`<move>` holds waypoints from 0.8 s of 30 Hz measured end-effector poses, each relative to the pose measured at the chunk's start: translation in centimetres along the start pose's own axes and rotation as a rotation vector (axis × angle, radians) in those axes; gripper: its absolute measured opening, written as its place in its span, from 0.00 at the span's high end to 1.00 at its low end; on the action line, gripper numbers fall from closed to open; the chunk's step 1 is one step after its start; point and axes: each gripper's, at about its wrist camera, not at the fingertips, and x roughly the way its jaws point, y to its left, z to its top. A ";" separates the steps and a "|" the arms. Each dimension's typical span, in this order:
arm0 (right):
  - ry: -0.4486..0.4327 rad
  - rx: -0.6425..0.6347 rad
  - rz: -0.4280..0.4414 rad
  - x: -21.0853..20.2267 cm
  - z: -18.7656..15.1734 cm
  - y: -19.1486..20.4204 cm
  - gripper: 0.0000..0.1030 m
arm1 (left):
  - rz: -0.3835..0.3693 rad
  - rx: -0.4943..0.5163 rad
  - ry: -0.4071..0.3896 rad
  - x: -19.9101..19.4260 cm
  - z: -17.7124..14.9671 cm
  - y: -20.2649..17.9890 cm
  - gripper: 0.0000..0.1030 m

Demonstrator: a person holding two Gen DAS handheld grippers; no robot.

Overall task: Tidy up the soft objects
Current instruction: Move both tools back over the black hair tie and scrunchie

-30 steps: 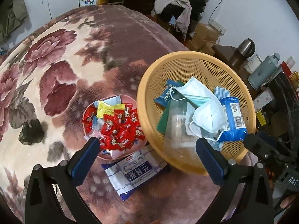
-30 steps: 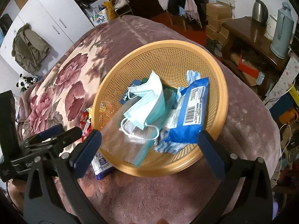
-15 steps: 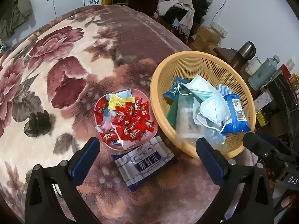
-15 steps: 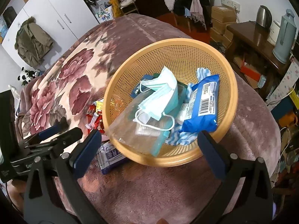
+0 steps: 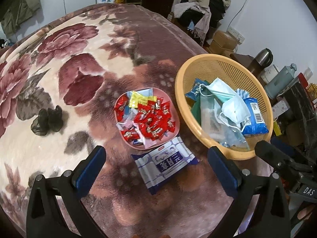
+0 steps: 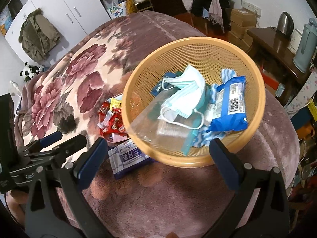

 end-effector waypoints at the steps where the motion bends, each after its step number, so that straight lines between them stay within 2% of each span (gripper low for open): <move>1: 0.002 -0.005 0.001 0.1 -0.1 0.3 0.00 | -0.001 -0.004 0.000 -0.1 -0.2 0.3 0.00; 24: 0.054 -0.142 0.033 2.4 -1.9 8.7 0.00 | 0.031 -0.140 0.004 -1.4 -3.6 8.8 0.00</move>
